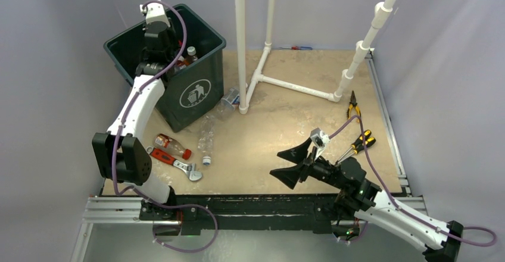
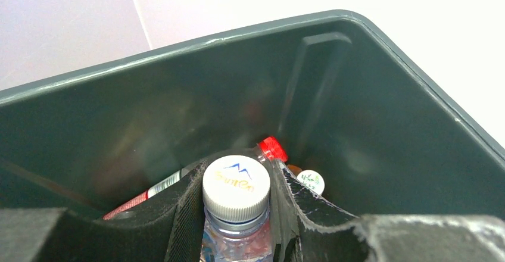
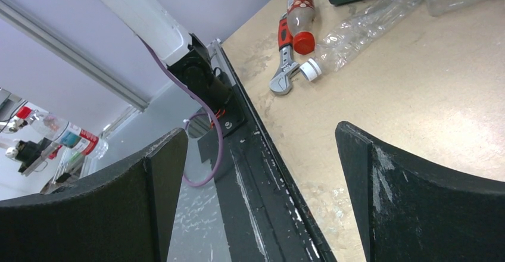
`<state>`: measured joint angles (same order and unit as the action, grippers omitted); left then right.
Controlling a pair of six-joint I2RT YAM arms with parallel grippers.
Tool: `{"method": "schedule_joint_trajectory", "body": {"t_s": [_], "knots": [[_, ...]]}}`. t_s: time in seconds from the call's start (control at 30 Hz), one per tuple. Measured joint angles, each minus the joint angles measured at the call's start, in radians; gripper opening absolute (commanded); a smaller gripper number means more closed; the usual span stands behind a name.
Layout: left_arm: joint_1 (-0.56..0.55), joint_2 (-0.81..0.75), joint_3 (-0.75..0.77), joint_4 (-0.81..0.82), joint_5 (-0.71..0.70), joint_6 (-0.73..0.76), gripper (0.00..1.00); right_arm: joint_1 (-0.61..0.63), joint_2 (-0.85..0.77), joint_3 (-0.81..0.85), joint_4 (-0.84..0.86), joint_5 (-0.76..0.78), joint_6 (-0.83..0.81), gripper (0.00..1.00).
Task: Put the plastic bottles in the bin
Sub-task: Place the plastic bottle in the trash bin.
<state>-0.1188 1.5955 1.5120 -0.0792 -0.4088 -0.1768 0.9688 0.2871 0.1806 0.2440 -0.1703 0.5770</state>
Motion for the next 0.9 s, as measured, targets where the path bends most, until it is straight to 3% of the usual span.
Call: {"method": "schedule_joint_trajectory", "body": {"t_s": [0.1,0.17,0.2,0.27,0.7,0.9], "knots": [[0.000,-0.001,-0.003,0.001,0.001,-0.016,0.56,0.000,0.001,0.000,-0.001,0.000,0.000,0.96],[0.000,-0.003,-0.007,0.003,-0.001,-0.031,0.83,0.000,0.001,0.000,-0.002,0.000,0.000,0.96],[0.000,-0.008,-0.008,0.000,-0.003,-0.035,0.91,0.000,0.001,0.000,-0.003,0.000,-0.001,0.96],[0.000,-0.024,-0.009,-0.023,-0.011,-0.048,0.96,0.000,0.001,0.001,-0.008,0.002,-0.002,0.96],[-0.054,-0.254,0.079,-0.227,0.023,-0.112,0.99,0.000,-0.005,0.035,-0.027,0.026,-0.015,0.97],[-0.068,-0.356,0.061,-0.238,0.053,-0.118,0.83,0.000,-0.009,0.044,-0.038,0.031,-0.020,0.96]]}}
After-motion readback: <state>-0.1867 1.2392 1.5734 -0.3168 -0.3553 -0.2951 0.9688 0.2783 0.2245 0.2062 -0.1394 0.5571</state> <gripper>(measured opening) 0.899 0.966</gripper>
